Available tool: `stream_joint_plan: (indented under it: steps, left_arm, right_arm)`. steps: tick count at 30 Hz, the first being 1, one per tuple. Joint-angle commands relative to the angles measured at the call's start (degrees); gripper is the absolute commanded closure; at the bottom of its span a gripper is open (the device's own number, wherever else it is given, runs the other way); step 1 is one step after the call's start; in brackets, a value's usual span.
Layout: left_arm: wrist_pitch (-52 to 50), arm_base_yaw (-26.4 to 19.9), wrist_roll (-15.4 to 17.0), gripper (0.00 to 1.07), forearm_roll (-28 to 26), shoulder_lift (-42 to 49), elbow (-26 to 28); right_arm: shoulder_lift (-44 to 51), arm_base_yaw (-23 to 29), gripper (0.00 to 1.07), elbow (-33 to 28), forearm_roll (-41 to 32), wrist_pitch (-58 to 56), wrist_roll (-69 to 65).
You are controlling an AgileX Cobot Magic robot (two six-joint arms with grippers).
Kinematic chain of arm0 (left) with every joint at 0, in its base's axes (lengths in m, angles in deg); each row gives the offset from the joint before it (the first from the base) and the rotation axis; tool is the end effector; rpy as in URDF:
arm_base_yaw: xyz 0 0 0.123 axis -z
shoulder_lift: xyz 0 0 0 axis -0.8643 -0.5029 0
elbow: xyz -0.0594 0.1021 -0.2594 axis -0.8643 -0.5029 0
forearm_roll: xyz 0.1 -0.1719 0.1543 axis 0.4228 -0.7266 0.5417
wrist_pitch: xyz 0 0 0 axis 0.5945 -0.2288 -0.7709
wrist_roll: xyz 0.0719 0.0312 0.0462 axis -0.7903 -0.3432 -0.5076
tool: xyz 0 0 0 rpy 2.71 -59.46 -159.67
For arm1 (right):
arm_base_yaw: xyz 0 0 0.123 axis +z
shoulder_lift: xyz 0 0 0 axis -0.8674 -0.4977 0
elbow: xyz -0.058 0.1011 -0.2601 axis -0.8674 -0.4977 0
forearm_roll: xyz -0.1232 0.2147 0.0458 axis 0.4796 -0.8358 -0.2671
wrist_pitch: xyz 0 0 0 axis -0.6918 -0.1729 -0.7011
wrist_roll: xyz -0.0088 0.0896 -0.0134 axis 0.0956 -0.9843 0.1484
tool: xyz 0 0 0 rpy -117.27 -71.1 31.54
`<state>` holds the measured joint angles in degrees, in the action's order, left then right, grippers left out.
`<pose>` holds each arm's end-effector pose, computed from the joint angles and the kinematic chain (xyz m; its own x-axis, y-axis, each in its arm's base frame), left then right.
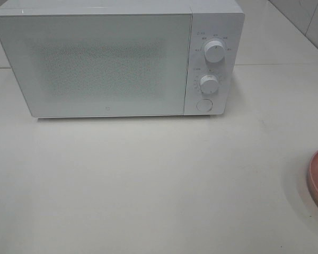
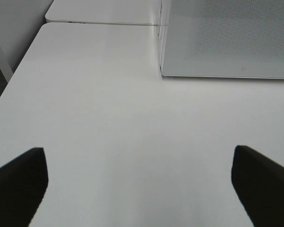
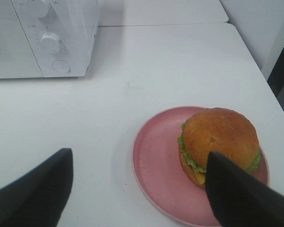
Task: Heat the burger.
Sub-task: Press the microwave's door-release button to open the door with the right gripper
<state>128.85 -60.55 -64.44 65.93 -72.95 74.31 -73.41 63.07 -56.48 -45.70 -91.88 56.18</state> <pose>-0.0056 -0.0009 0.2793 -0.4346 -0.0216 -0.9004 -0.0121 0.9998 -0.0181 -0.0050 -0.0016 0.2849 -0.3960 0.0736 -0.9153 -0.0006 0.9968 0.0804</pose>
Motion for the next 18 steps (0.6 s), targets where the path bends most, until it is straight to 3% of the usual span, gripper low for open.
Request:
stream_joint_plan:
  steps: [1, 18]
  left_arm:
    - [-0.63, 0.17, 0.11, 0.09, -0.11, 1.15, -0.23]
    - [-0.63, 0.17, 0.11, 0.09, -0.11, 1.15, -0.23]
  right_arm:
    - [1.38, -0.23, 0.32, -0.11, 0.11, 0.92, 0.11]
    - [-0.86, -0.23, 0.32, 2.01, 0.11, 1.43, 0.17]
